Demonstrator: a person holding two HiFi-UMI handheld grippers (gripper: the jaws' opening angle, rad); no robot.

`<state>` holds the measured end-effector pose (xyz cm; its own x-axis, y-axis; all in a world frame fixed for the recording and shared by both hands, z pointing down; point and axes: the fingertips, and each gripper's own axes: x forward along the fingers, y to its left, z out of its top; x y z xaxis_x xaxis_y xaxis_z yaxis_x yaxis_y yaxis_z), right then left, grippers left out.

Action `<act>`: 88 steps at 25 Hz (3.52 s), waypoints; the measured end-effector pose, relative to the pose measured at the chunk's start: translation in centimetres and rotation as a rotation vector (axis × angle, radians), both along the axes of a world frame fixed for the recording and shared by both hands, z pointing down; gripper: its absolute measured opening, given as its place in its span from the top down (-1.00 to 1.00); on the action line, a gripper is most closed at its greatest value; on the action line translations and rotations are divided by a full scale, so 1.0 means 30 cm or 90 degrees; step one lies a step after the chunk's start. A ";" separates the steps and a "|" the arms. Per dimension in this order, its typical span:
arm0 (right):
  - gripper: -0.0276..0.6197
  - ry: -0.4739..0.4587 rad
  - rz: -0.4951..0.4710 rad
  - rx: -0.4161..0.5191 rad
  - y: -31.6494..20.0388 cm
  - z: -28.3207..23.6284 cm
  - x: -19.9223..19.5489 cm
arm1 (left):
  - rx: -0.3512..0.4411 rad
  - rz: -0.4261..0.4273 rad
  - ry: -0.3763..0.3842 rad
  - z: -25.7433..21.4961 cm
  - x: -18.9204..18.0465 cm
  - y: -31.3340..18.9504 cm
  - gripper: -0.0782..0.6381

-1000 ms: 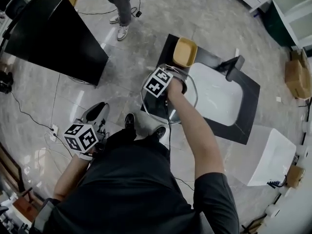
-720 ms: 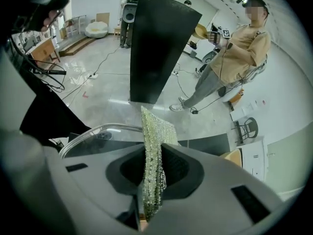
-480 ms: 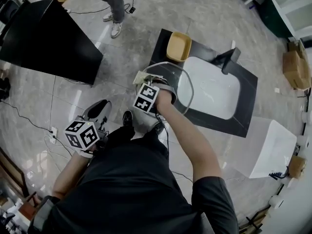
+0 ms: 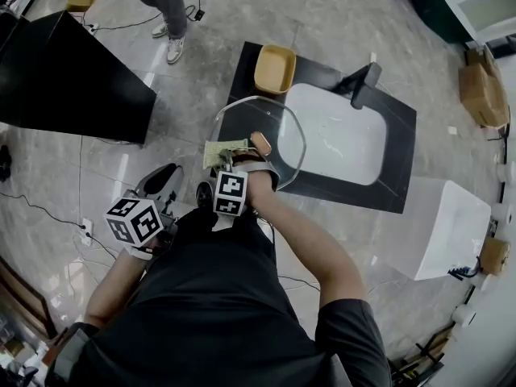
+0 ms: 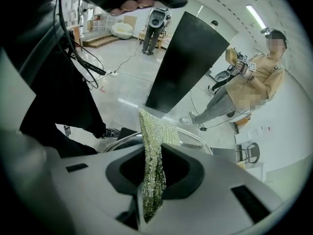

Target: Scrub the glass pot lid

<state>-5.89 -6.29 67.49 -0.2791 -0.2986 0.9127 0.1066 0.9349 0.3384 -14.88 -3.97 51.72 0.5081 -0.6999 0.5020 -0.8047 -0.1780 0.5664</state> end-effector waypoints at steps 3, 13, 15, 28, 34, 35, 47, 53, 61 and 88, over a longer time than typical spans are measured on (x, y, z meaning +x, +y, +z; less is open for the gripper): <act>0.73 -0.003 -0.024 -0.012 0.064 0.001 0.029 | -0.004 0.011 0.005 0.011 0.047 -0.002 0.58; 0.73 -0.037 -0.097 -0.071 0.248 0.012 0.186 | -0.012 0.033 0.007 0.024 0.186 0.008 0.58; 0.73 -0.069 -0.078 -0.104 0.270 -0.001 0.213 | -0.005 0.040 0.008 0.013 0.219 -0.001 0.58; 0.73 -0.474 0.370 -0.185 0.056 -0.479 0.376 | 0.048 0.084 0.001 -0.096 0.342 -0.061 0.58; 0.72 -0.653 0.555 -0.138 -0.081 -0.734 0.469 | 0.097 0.110 -0.002 -0.198 0.364 -0.097 0.58; 0.72 -0.691 0.580 -0.139 -0.091 -0.780 0.483 | 0.106 0.112 -0.003 -0.217 0.362 -0.105 0.58; 0.72 -0.930 0.612 0.022 -0.113 -1.158 0.496 | 0.222 0.137 0.052 -0.466 0.402 -0.122 0.58; 0.72 -0.954 0.649 -0.077 -0.103 -1.085 0.450 | 0.193 0.107 0.066 -0.421 0.345 -0.121 0.58; 0.72 -0.978 0.599 -0.108 -0.095 -1.104 0.391 | 0.191 0.080 0.065 -0.420 0.281 -0.137 0.58; 0.72 -0.964 0.609 -0.094 -0.117 -1.066 0.443 | 0.176 0.094 0.050 -0.374 0.345 -0.171 0.58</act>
